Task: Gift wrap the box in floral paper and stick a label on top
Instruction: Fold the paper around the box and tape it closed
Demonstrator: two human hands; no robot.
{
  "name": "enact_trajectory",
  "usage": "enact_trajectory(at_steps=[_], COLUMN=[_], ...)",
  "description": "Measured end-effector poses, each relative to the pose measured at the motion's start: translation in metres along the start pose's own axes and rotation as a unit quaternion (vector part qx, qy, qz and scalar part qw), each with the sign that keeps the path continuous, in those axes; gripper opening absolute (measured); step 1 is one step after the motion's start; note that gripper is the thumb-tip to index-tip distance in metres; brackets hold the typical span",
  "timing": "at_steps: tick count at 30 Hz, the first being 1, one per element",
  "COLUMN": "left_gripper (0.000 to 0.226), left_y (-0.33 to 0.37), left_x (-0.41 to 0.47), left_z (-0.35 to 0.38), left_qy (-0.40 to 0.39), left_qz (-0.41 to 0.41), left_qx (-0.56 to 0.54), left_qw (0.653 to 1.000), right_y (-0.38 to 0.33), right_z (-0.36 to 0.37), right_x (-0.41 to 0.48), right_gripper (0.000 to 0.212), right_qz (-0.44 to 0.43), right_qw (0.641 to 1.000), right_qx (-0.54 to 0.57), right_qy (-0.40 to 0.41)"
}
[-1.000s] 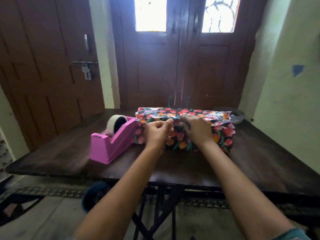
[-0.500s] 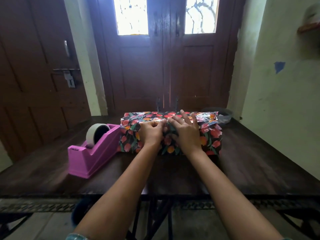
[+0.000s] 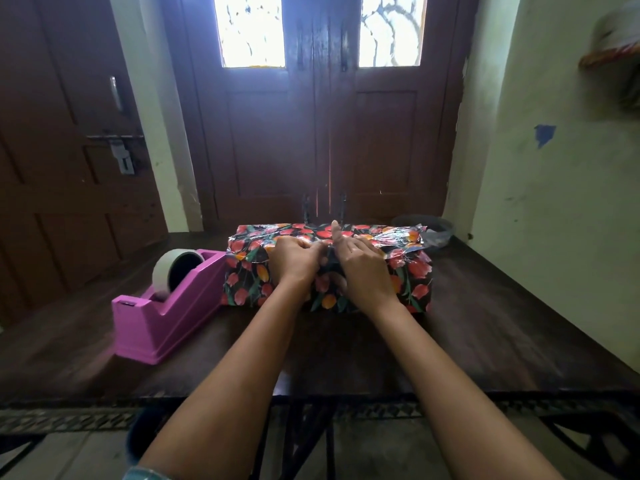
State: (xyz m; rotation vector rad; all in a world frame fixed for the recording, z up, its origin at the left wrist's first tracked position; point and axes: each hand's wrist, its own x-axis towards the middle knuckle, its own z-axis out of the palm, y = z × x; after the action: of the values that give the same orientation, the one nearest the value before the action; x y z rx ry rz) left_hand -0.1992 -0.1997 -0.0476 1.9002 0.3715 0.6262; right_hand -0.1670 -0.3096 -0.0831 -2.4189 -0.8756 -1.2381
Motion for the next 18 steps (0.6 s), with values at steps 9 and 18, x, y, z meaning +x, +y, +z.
enact_trajectory(at_steps=[9, 18], left_gripper=[0.041, 0.056], left_y=[-0.004, -0.036], left_x=[-0.001, -0.011], left_z=[0.002, 0.007], left_qy=[0.018, 0.100], left_qz=[-0.030, 0.084], left_qx=[0.052, 0.139], left_qw=[0.998, 0.982], right_y=[0.002, 0.000], right_z=[-0.001, -0.008], right_x=[-0.001, -0.001], right_gripper=[0.091, 0.093], right_qz=[0.008, 0.009], right_qw=[0.999, 0.999], right_qx=[0.024, 0.022], right_qy=[-0.024, -0.027])
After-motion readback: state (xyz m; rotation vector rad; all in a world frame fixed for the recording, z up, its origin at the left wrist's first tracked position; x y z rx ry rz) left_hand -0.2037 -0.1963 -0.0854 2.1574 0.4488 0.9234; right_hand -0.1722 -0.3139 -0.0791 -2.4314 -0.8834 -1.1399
